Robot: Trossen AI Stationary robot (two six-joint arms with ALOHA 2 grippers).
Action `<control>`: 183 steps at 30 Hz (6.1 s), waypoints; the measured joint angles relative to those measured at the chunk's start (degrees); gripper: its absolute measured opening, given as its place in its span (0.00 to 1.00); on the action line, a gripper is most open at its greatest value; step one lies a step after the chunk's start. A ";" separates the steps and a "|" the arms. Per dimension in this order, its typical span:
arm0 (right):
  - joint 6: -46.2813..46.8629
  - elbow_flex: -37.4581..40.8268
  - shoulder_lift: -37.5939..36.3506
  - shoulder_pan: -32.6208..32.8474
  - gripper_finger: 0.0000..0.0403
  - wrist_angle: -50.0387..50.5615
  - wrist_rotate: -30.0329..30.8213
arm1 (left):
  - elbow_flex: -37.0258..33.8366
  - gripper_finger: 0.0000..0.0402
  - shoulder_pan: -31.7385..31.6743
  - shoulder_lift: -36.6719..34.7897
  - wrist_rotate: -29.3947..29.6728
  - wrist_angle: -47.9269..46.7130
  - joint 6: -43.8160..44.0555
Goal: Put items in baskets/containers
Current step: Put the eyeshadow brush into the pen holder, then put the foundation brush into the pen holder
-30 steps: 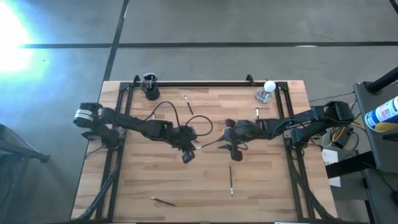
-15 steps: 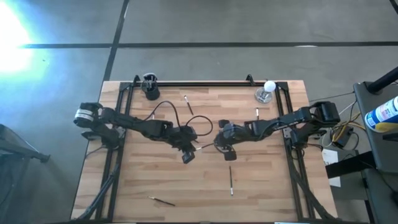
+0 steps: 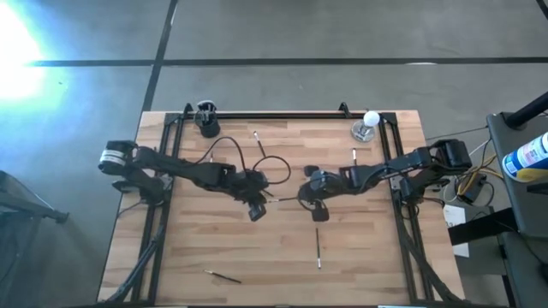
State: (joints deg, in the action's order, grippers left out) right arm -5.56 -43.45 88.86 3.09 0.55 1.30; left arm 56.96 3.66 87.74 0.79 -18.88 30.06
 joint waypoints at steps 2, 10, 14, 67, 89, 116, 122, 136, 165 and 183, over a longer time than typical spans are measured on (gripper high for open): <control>1.02 1.69 -0.32 -0.02 0.02 -1.77 0.00 | -0.72 0.16 0.37 -1.75 3.24 -0.13 -0.23; 10.52 13.29 -4.90 -0.71 0.02 -23.07 -0.04 | -16.81 0.27 1.94 -9.01 9.41 27.94 -0.68; 15.56 18.31 -6.50 -1.41 0.02 -37.49 -0.22 | -27.83 0.28 1.27 -9.94 9.55 53.94 -1.80; 12.42 6.94 -5.37 -3.12 0.28 -42.19 1.10 | -13.92 0.03 -7.44 -31.80 33.75 33.48 -25.69; 10.82 10.45 -5.48 -3.24 0.02 -41.46 1.73 | -10.53 0.03 -53.57 -24.97 21.12 4.03 -18.07; 11.47 10.92 -5.50 -3.26 0.02 -40.54 1.88 | -12.31 0.21 -52.77 -23.01 15.76 5.84 -20.64; 11.22 11.06 -5.50 -3.26 0.02 -38.80 1.88 | -12.31 0.18 -40.56 -28.53 8.78 5.75 -23.79; 10.47 11.55 -5.50 -3.26 0.02 -38.48 1.86 | -12.31 0.19 -7.75 -16.52 9.94 3.69 -17.87; 9.86 11.55 -5.53 -3.23 0.02 -38.28 1.75 | -12.29 0.25 -16.34 2.96 6.73 -0.60 -43.17; 11.47 11.55 -5.53 -2.74 0.02 -31.53 1.44 | -9.23 0.00 -16.35 2.11 -0.66 -7.18 -37.29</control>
State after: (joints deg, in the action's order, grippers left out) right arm 5.91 -31.90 83.33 0.35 -30.99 2.74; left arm 47.73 -12.69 89.84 0.13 -26.06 -7.23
